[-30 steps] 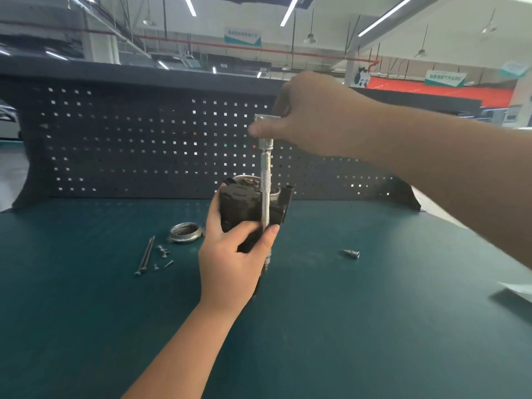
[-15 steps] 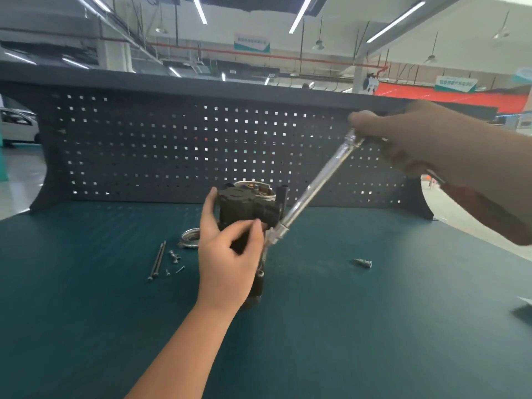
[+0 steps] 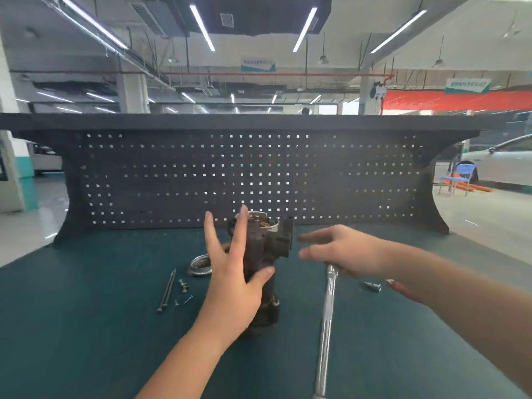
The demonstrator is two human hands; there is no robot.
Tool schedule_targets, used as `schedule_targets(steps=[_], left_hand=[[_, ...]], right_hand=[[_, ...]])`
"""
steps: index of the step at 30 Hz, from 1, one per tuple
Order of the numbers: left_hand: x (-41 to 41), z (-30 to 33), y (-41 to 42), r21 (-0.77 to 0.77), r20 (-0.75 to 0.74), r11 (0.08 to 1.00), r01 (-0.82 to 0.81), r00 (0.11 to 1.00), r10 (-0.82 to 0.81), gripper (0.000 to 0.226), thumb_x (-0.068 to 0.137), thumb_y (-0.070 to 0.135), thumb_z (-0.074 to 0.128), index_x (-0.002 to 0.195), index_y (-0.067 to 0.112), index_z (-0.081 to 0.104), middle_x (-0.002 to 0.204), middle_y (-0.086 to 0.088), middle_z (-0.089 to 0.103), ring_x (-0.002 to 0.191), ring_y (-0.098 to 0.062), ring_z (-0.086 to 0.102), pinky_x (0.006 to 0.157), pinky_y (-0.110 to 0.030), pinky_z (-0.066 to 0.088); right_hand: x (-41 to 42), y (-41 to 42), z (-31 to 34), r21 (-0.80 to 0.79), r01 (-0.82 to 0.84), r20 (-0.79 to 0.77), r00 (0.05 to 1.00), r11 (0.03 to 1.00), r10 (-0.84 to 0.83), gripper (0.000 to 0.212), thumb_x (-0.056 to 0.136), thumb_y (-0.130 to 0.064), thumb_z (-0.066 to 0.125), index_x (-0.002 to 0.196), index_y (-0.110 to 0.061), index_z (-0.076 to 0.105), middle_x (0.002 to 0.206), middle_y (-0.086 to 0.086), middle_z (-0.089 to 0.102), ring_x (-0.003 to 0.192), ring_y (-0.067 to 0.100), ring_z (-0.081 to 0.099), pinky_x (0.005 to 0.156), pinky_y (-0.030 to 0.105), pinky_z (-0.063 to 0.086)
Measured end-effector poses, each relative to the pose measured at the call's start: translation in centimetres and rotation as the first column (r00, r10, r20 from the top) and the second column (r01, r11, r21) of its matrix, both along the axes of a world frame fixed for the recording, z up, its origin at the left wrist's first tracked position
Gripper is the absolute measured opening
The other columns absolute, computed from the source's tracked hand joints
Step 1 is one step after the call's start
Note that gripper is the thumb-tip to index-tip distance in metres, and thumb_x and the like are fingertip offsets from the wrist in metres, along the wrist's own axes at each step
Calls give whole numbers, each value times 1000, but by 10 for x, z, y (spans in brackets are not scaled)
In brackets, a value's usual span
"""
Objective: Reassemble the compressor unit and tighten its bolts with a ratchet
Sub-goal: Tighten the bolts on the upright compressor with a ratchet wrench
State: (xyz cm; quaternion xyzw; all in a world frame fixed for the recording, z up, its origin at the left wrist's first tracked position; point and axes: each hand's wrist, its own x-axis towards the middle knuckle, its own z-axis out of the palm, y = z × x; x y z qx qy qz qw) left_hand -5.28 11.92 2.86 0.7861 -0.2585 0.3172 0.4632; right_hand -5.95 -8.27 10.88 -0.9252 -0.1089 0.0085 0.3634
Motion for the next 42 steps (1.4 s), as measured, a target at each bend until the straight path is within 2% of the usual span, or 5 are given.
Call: schedule_targets(steps=[9, 13, 19, 25, 42], left_hand=[[-12, 28, 11, 165, -115, 982, -91, 987, 111, 35, 87, 44, 62, 114, 59, 47, 158, 21, -14, 142, 5, -1, 118, -32, 14], [1, 88, 12, 346, 127, 917, -197, 979, 162, 48, 87, 55, 45, 129, 33, 56, 161, 5, 18, 145, -2, 5, 122, -41, 7], [41, 127, -3, 771, -499, 487, 410, 864, 64, 63, 87, 57, 61, 144, 41, 39, 129, 34, 46, 114, 13, 45, 92, -7, 30], [58, 118, 7, 709, -458, 600, 371, 889, -9, 24, 89, 53, 61, 111, 43, 59, 89, 37, 56, 86, 15, 55, 75, -10, 36], [47, 119, 7, 601, -479, 670, 436, 867, -134, 40, 90, 44, 64, 98, 76, 40, 101, 25, 58, 80, 27, 52, 70, -3, 36]], right_hand=[[27, 24, -21, 138, -6, 125, 992, 990, -12, 50, 76, -64, 66, 85, -16, 75, 55, -7, 49, 52, 8, 42, 52, 22, 36], [27, 23, -19, 112, -9, 118, 993, 994, -4, 52, 76, -63, 66, 91, -15, 76, 73, 14, 63, 69, 11, 50, 66, 28, 41], [25, 26, -12, 75, 26, 65, 997, 997, -31, 58, 64, -53, 63, 96, -5, 72, 53, -5, 32, 45, 11, 23, 41, 19, 20], [16, 16, 21, -23, 103, 58, 993, 994, -101, 31, 69, -40, 77, 82, -13, 70, 38, -8, 34, 34, 14, 26, 38, 13, 22], [-11, 37, 83, -149, 423, 478, 822, 894, -310, 21, 75, -16, 56, 59, -10, 43, 40, -2, 33, 42, 18, 28, 34, 14, 20]])
